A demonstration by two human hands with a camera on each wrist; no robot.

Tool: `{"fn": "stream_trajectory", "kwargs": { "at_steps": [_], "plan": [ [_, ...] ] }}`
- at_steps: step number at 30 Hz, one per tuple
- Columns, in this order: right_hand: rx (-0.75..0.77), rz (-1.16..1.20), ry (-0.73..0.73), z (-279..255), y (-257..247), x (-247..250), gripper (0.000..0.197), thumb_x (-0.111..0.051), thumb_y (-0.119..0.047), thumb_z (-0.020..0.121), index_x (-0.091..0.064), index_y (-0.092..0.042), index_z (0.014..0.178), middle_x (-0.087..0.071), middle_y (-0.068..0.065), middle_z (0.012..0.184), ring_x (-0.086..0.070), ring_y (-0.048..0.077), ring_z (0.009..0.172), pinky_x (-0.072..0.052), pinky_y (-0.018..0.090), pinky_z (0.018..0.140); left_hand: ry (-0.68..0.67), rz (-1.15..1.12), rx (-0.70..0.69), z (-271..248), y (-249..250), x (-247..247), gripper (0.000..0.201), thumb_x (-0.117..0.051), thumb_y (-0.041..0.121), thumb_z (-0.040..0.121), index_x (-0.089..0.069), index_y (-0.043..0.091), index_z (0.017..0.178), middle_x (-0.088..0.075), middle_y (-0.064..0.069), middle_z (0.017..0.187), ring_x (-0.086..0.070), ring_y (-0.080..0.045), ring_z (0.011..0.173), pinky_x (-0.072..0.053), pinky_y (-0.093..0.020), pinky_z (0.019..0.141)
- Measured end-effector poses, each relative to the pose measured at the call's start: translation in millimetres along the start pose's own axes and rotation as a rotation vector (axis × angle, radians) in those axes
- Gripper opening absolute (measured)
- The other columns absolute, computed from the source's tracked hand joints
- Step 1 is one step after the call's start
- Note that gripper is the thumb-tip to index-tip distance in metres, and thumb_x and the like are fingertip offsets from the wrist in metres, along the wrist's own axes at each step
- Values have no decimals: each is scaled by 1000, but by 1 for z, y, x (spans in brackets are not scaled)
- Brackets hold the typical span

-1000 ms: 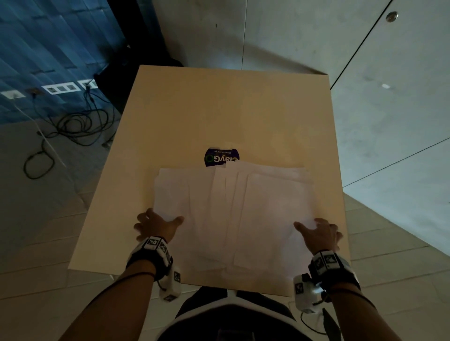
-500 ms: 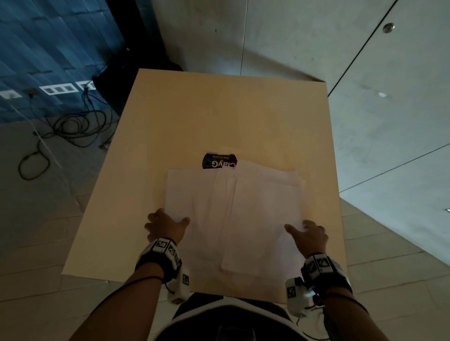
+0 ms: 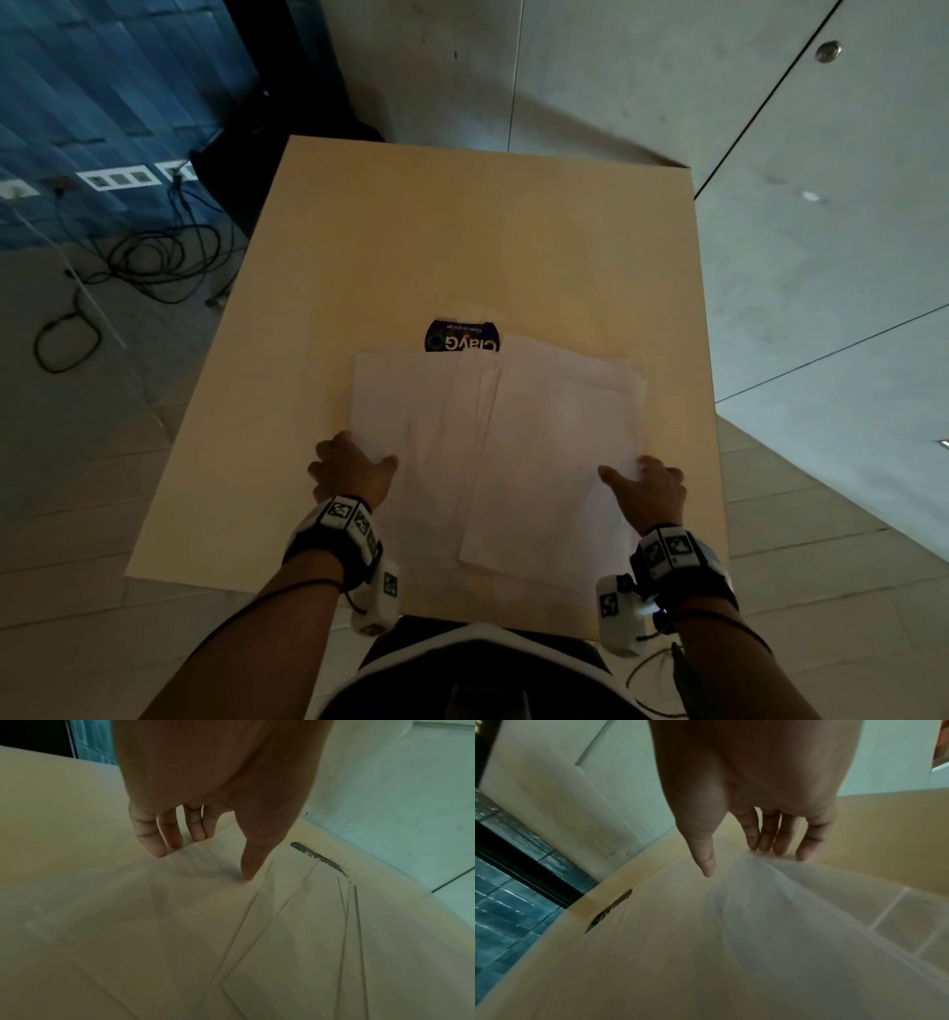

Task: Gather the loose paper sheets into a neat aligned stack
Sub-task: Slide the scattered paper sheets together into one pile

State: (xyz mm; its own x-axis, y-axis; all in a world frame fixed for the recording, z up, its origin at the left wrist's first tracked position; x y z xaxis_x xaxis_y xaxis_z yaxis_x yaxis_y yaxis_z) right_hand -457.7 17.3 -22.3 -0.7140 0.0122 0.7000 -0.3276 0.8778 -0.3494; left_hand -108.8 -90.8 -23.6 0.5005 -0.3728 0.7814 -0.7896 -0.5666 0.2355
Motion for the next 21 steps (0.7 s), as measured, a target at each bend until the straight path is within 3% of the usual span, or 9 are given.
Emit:
{"fn": "stream_trajectory", "kwargs": {
  "at_steps": [6, 11, 16, 21],
  "plan": [
    [-52, 14, -58, 2, -6, -4, 68, -66, -51, 83, -54, -11, 136, -45, 18, 143, -36, 38, 134, -29, 43, 109, -36, -24, -6, -7, 7, -5, 79, -72, 42, 76, -36, 10, 137, -36, -16, 139, -35, -42, 125, -37, -50, 100],
    [-70, 77, 28, -9, -7, -10, 84, -73, -43, 81, -35, -7, 146, -27, 18, 149, -27, 41, 138, -30, 54, 110, -43, -111, 2, -8, 7, -4, 90, -75, 49, 70, -31, 14, 141, -32, -15, 142, -32, -40, 129, -32, -49, 105],
    [-65, -39, 43, -14, 4, -15, 86, -71, -50, 80, -36, -6, 145, -31, 19, 146, -28, 40, 135, -33, 55, 106, -1, -125, 84, 1, -7, 4, 99, -75, 59, 66, -32, 13, 142, -31, -17, 143, -28, -42, 131, -34, -57, 105],
    [-69, -88, 69, -20, 5, -21, 91, -76, -52, 73, -36, -8, 141, -32, 17, 143, -29, 38, 133, -33, 58, 102, 7, -103, 106, 6, -10, 9, 99, -79, 57, 63, -38, 7, 138, -31, -18, 142, -27, -45, 132, -34, -58, 104]
  ]
}}
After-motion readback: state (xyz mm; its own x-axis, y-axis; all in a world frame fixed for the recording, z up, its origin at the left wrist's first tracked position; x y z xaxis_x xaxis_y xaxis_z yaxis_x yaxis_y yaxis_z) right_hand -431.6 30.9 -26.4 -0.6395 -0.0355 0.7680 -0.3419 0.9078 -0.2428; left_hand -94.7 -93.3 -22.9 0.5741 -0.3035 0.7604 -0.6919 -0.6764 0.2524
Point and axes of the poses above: each hand's wrist, its own z-axis towards the middle knuckle, its own x-axis out of the back of the hand, y = z × x, the point moved 2 cm from there along z, towards the middle knuckle
